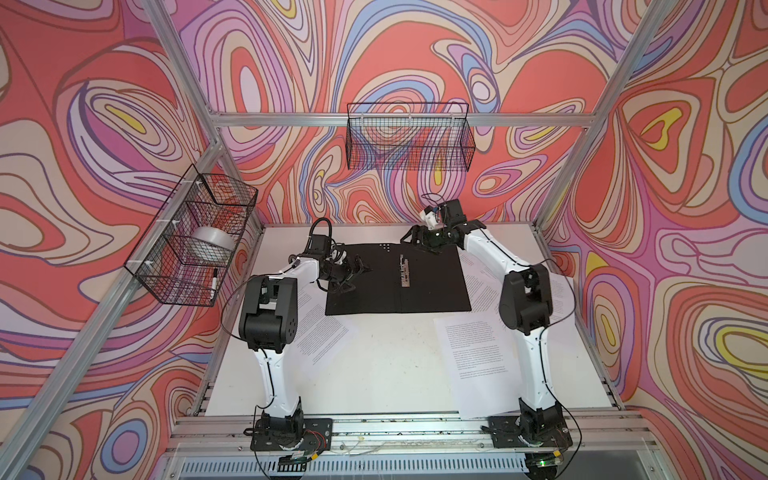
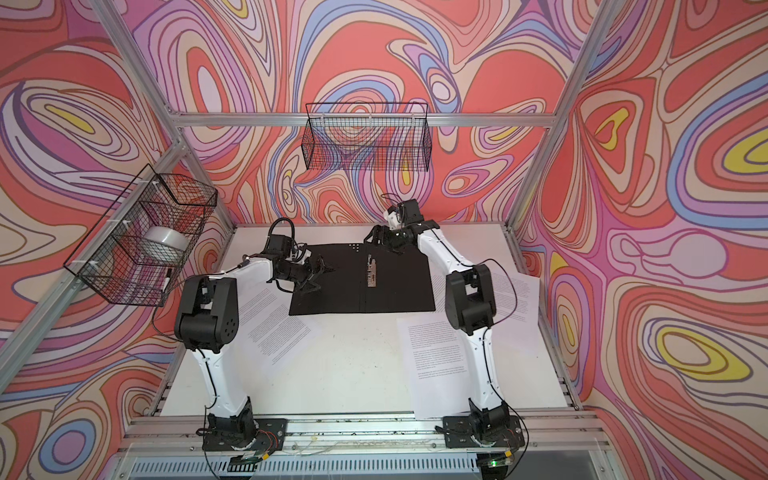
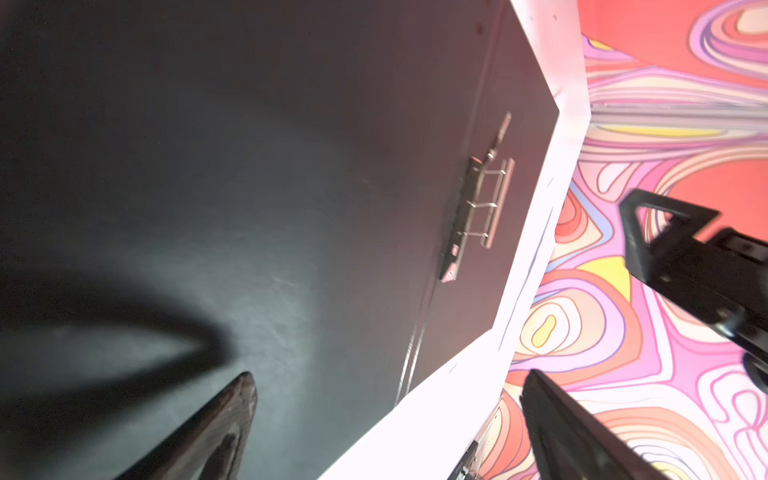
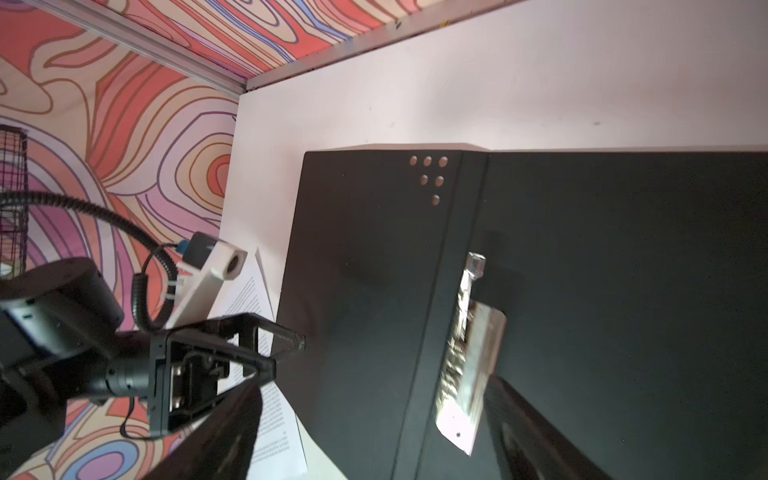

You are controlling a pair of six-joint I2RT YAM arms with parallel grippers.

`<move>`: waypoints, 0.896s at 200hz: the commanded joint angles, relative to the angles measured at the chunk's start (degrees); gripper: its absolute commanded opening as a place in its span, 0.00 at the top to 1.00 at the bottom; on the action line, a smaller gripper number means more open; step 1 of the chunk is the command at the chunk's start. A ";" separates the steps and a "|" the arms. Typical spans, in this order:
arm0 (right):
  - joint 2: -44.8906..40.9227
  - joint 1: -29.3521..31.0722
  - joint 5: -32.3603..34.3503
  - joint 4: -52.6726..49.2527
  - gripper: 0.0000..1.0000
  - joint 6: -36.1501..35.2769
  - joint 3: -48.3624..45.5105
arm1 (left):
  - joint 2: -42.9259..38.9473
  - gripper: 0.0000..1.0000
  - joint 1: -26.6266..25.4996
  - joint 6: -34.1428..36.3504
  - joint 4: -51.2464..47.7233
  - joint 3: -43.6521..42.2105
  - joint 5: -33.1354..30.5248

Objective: Put the files into the folder

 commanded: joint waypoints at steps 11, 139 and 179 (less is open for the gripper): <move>-16.01 -6.75 7.39 4.44 0.06 2.12 -21.01 | -7.22 0.00 -7.15 3.68 -6.13 0.55 -0.34; -49.84 -25.33 17.12 -0.40 0.02 9.30 -65.18 | 8.94 0.00 -41.54 1.80 -3.17 11.47 2.25; -50.45 -26.17 16.04 -0.48 0.02 8.65 -66.70 | 13.75 0.00 -42.59 -0.78 -0.42 13.04 3.03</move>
